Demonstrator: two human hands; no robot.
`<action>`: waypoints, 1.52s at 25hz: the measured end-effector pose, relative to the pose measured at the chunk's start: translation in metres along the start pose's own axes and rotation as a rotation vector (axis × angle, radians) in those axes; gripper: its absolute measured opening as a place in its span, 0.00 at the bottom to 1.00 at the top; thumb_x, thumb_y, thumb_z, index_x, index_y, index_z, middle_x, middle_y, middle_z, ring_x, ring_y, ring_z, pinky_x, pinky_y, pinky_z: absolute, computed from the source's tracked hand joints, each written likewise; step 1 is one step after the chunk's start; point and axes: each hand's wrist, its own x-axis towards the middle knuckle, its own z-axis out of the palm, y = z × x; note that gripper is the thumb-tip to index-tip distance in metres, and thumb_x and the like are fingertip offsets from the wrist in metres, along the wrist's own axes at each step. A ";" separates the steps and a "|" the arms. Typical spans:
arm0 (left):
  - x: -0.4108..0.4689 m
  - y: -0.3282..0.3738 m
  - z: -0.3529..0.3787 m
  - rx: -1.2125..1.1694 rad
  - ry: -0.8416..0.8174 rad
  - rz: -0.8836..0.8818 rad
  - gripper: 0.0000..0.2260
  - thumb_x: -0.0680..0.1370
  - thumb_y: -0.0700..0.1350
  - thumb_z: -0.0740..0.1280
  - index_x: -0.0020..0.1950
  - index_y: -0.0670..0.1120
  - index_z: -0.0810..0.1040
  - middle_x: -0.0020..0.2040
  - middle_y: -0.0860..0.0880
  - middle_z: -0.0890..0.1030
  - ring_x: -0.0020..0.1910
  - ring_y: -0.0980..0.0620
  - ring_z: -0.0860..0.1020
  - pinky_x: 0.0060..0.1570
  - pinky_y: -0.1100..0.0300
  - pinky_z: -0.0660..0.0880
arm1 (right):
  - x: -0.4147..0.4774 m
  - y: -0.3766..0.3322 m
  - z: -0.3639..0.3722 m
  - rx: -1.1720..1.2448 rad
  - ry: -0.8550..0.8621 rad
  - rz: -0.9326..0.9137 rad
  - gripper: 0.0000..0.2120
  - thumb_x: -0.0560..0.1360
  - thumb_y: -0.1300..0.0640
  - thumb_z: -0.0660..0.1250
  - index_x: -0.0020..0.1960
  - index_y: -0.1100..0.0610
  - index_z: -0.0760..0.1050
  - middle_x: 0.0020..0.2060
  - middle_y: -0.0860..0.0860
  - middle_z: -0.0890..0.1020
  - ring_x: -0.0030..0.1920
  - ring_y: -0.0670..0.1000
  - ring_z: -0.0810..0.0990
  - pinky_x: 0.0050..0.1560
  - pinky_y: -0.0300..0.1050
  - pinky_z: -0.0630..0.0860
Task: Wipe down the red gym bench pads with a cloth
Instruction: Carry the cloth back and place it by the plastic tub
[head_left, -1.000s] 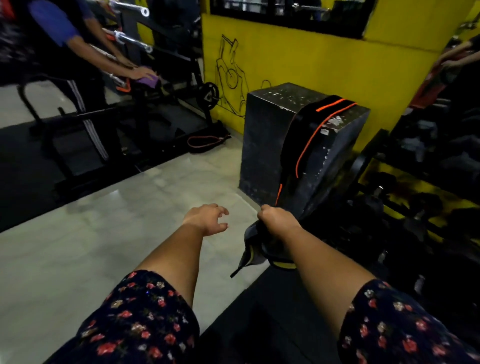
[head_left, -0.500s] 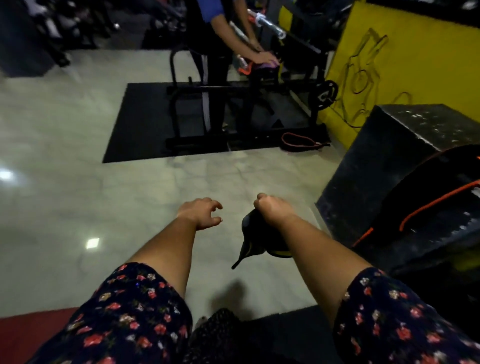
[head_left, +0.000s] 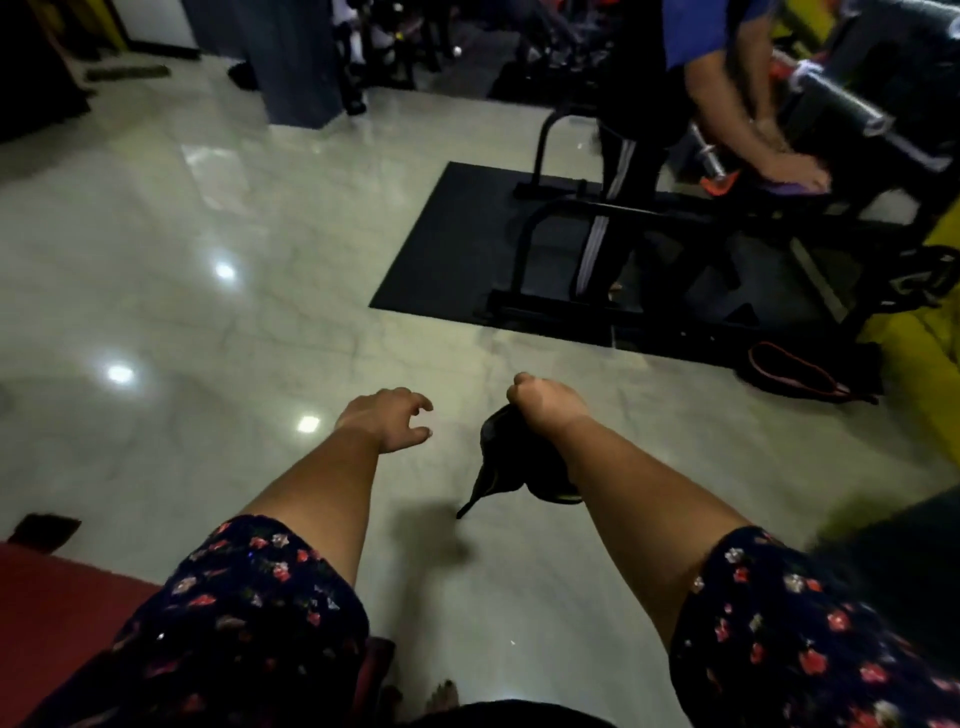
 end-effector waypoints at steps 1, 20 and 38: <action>0.006 -0.017 -0.008 -0.024 0.024 -0.030 0.22 0.78 0.59 0.64 0.71 0.57 0.70 0.67 0.54 0.74 0.64 0.51 0.74 0.58 0.54 0.72 | 0.019 -0.015 -0.001 -0.021 -0.004 -0.032 0.10 0.80 0.57 0.53 0.56 0.58 0.70 0.58 0.63 0.77 0.57 0.61 0.75 0.49 0.47 0.66; 0.145 -0.331 -0.115 -0.237 0.163 -0.712 0.22 0.78 0.60 0.64 0.71 0.58 0.68 0.68 0.54 0.73 0.65 0.52 0.72 0.62 0.52 0.71 | 0.425 -0.318 -0.039 -0.441 -0.028 -0.767 0.08 0.80 0.60 0.55 0.56 0.60 0.70 0.55 0.59 0.77 0.55 0.62 0.76 0.46 0.48 0.69; 0.151 -0.690 -0.198 -0.206 0.186 -1.021 0.23 0.78 0.61 0.62 0.73 0.59 0.66 0.69 0.54 0.72 0.66 0.51 0.72 0.61 0.52 0.71 | 0.611 -0.709 0.038 -0.312 -0.086 -1.079 0.08 0.79 0.60 0.55 0.55 0.61 0.69 0.53 0.61 0.77 0.55 0.62 0.77 0.47 0.46 0.67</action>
